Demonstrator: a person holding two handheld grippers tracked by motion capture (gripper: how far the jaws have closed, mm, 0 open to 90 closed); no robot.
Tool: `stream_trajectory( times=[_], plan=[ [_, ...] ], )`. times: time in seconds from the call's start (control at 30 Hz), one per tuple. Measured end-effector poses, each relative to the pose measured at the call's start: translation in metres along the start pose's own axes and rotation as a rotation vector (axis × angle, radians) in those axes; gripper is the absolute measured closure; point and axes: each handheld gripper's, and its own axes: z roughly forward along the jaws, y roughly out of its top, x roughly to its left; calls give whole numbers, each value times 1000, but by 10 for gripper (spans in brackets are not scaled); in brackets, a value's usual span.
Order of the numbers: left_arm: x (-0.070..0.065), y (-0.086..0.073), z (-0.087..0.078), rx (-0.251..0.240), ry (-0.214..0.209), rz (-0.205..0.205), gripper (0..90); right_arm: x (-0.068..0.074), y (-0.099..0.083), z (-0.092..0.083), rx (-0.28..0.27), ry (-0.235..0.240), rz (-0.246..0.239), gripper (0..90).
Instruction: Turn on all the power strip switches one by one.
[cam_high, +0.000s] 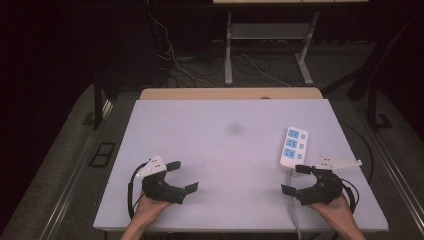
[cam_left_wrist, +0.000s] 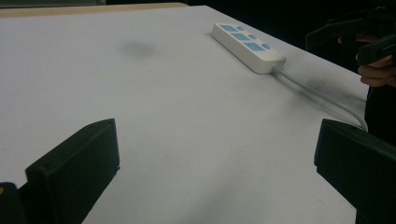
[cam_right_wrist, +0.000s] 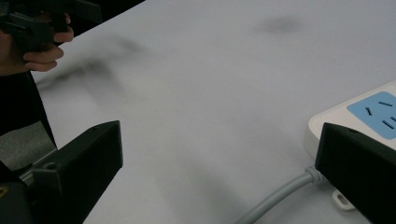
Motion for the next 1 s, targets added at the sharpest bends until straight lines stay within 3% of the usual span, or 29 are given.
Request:
stream_trajectory(
  times=[1.0],
  plan=[
    [0,-2,0,11,-4,4,0,2,4,3,37,13,-10,6]
  ],
)
